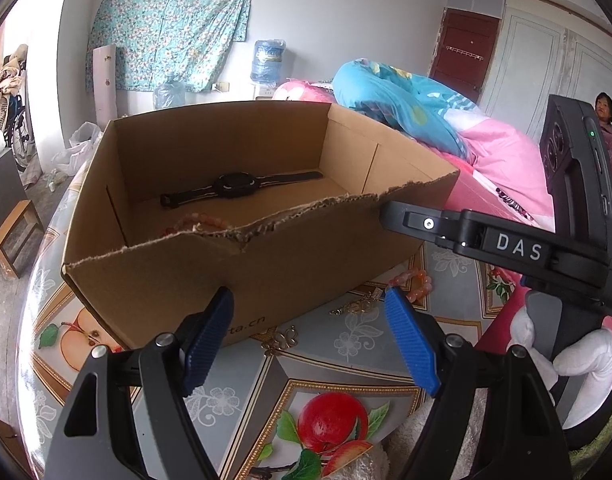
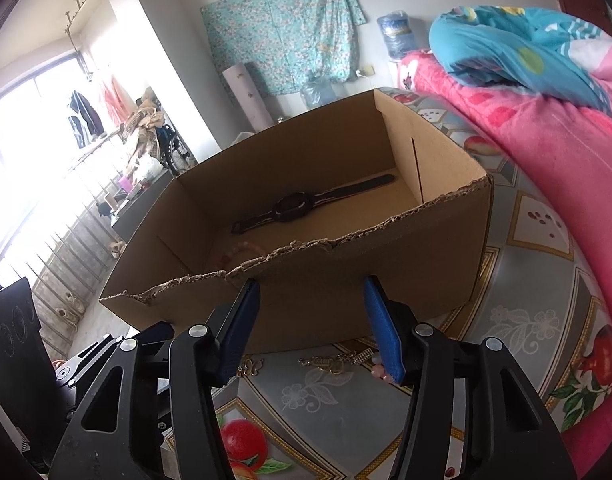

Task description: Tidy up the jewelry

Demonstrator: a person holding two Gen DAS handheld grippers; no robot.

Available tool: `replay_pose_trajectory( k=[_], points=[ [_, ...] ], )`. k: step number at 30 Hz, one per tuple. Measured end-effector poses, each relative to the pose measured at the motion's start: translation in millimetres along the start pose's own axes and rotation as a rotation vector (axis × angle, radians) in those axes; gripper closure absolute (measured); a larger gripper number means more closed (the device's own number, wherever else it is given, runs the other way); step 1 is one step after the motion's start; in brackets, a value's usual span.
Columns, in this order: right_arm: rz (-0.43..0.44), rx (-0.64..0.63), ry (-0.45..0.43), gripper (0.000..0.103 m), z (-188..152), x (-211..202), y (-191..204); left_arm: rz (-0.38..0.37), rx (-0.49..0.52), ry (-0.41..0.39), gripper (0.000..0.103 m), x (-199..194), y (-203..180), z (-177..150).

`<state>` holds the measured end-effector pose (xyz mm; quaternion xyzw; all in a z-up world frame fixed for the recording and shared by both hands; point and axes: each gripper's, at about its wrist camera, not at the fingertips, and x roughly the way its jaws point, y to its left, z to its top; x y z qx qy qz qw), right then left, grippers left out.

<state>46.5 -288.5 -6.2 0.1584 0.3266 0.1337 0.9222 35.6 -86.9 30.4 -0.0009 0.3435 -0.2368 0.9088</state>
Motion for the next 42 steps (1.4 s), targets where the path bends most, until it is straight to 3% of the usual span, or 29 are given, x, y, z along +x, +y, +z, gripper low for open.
replay_pose_trajectory(
  k=[7, 12, 18, 29, 33, 40, 42],
  points=[
    [0.035, 0.035, 0.001, 0.051, 4, 8, -4, 0.075, -0.024, -0.001, 0.027, 6, 9, 8],
    [0.042, 0.033, -0.012, 0.051, 3, 10, -3, 0.079, -0.054, -0.01, 0.027, 7, 17, 12],
    [0.007, -0.009, -0.057, 0.051, -9, -20, -4, 0.111, -0.032, -0.03, 0.027, -8, 15, 5],
    [0.033, -0.063, 0.078, 0.05, -70, -31, 1, 0.122, 0.044, 0.077, 0.028, -13, 8, -42],
    [0.046, -0.056, 0.099, 0.051, -74, -22, 6, 0.115, 0.05, 0.095, 0.048, 3, 8, -38],
    [0.059, -0.064, 0.128, 0.052, -70, -8, 7, 0.096, 0.155, 0.139, 0.067, 36, 8, -34],
    [0.055, -0.061, 0.139, 0.052, -70, -5, 8, 0.095, 0.189, 0.166, 0.077, 44, 7, -35]
  ],
)
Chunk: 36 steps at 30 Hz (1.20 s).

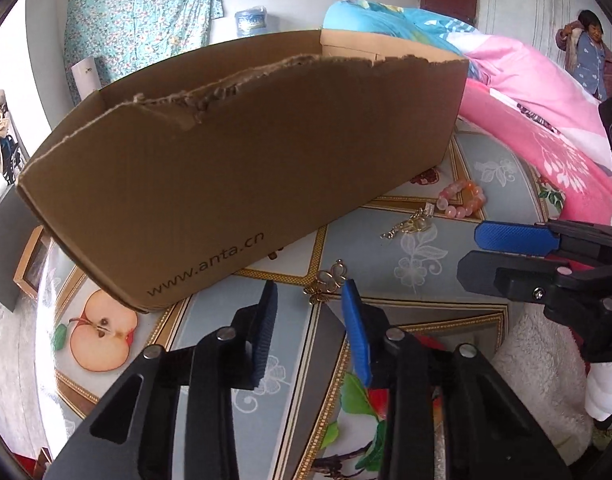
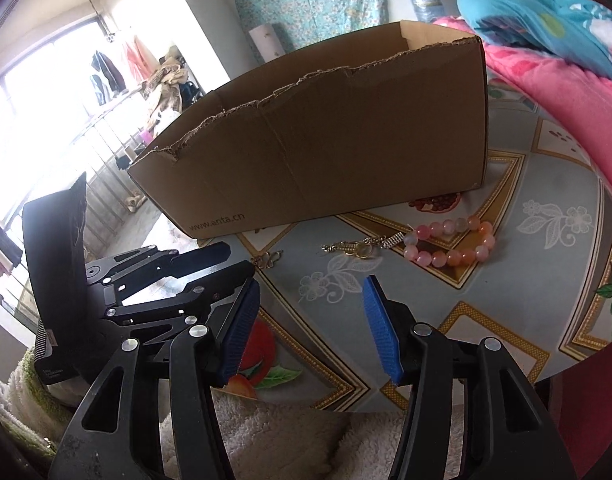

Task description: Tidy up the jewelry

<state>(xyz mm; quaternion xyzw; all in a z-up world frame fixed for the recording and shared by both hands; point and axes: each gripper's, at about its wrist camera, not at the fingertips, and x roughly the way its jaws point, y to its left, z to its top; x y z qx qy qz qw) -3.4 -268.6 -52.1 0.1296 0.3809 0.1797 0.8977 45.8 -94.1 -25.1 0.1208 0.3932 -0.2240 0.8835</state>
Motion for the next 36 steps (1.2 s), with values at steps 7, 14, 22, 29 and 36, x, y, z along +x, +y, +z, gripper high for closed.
replay_pose_trajectory(
  k=[7, 14, 22, 29, 36],
  points=[
    [0.002, -0.005, 0.016, 0.052, 3, 7, 0, -0.005, 0.077, 0.0, 0.088, 9, -2, 4],
    [0.009, -0.01, 0.01, 0.052, 3, 7, 1, -0.01, 0.087, -0.001, 0.097, 10, -1, 4],
    [0.0, -0.037, -0.002, 0.052, 4, 2, 6, -0.014, 0.015, -0.015, 0.103, 0, 6, -3],
    [0.005, -0.092, -0.003, 0.052, 9, 11, 22, -0.012, -0.051, -0.023, 0.103, -10, 16, -8],
    [0.017, -0.11, 0.02, 0.052, 10, 20, 31, 0.014, -0.054, -0.003, 0.103, -3, 20, -6]
  ],
)
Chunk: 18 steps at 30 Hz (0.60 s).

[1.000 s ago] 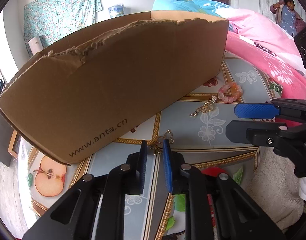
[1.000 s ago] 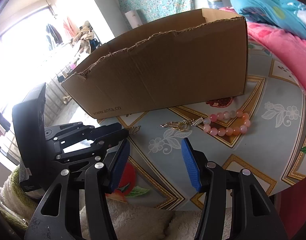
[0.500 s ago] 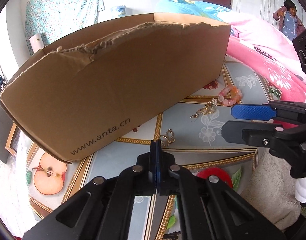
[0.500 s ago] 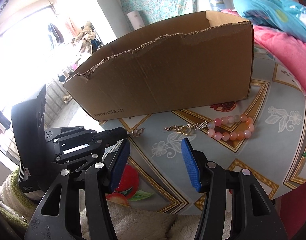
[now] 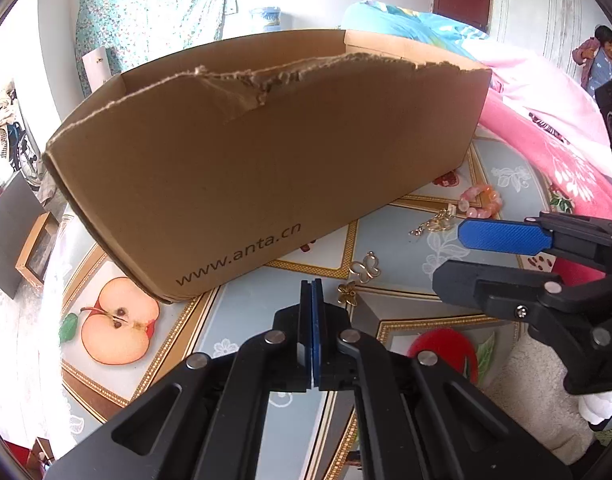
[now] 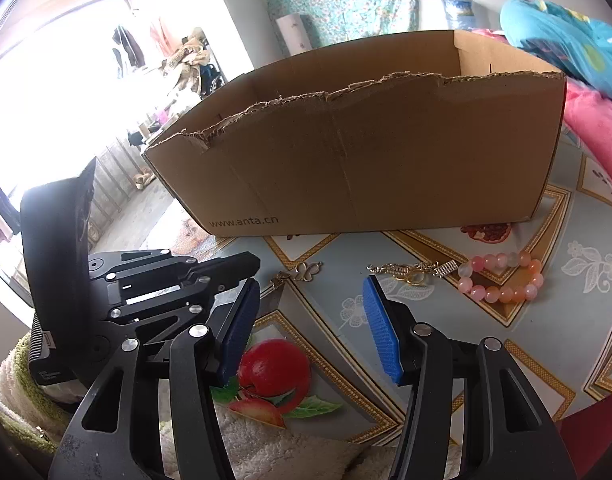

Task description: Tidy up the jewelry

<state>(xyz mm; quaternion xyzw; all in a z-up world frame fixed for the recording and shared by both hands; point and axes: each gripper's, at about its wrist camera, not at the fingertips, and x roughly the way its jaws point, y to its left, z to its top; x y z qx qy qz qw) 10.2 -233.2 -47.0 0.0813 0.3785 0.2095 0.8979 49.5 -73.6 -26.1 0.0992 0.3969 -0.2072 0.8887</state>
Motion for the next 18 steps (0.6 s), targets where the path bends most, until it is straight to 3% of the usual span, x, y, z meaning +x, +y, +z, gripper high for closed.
replay_pose_trajectory(
  k=[13, 18],
  points=[
    [-0.022, 0.034, -0.005, 0.052, -4, -6, -10, -0.058, 0.007, 0.02, 0.103, 2, -15, 1],
    [-0.02, 0.05, -0.013, 0.052, -3, -6, -13, -0.05, -0.035, 0.006, 0.084, 0, -10, 5]
  ],
)
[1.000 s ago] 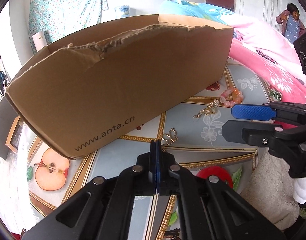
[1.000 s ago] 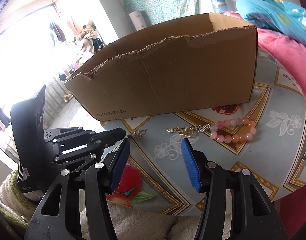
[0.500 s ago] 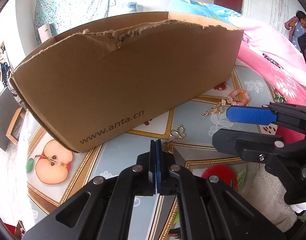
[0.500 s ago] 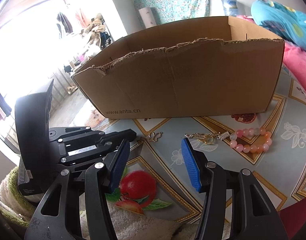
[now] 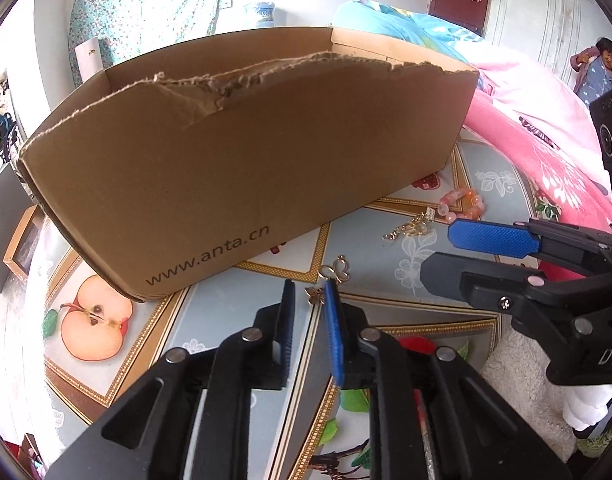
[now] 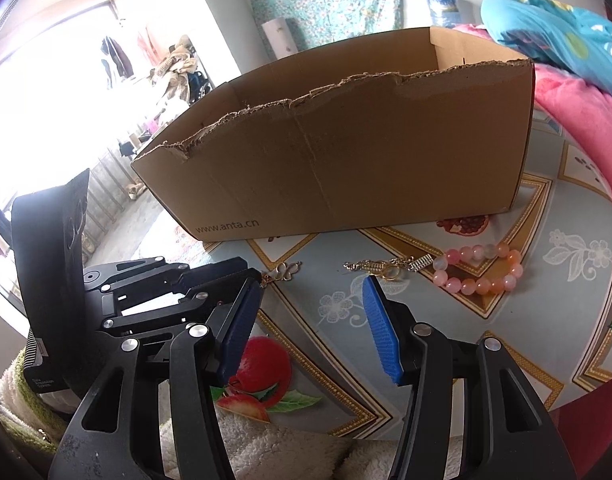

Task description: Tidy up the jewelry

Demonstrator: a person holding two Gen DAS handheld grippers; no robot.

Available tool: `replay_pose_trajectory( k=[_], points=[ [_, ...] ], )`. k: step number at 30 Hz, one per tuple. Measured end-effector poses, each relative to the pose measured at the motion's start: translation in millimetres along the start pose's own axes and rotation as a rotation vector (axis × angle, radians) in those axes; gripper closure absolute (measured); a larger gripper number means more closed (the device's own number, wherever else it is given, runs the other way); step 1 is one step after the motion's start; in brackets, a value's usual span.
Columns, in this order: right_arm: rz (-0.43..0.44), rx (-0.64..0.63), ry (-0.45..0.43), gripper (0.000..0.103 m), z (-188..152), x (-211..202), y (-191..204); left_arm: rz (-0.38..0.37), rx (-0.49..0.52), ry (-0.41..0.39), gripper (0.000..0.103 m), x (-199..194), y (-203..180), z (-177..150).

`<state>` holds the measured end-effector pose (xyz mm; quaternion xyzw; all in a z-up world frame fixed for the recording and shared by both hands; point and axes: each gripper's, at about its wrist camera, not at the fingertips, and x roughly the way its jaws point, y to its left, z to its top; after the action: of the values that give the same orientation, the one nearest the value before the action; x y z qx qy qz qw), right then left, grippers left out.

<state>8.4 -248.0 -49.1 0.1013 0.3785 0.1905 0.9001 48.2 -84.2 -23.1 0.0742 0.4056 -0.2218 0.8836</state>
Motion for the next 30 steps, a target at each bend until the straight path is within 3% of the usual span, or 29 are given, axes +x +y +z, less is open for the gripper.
replay_pose_trajectory(
  k=[6, 16, 20, 30],
  points=[
    [-0.003, 0.019, -0.006, 0.052, 1, 1, -4, -0.013, -0.053, 0.021, 0.082, 8, 1, 3],
    [-0.006, 0.026, -0.014, 0.052, 0, -1, -8, 0.116, -0.021, 0.021, 0.082, 9, -16, 2],
    [-0.011, 0.015, -0.023, 0.052, 0, -4, -6, 0.129, -0.015, 0.022, 0.091, 9, -18, 2],
    [-0.026, -0.008, -0.037, 0.052, 2, -6, -2, 0.096, -0.002, 0.004, 0.092, 5, -11, -3]
  ],
)
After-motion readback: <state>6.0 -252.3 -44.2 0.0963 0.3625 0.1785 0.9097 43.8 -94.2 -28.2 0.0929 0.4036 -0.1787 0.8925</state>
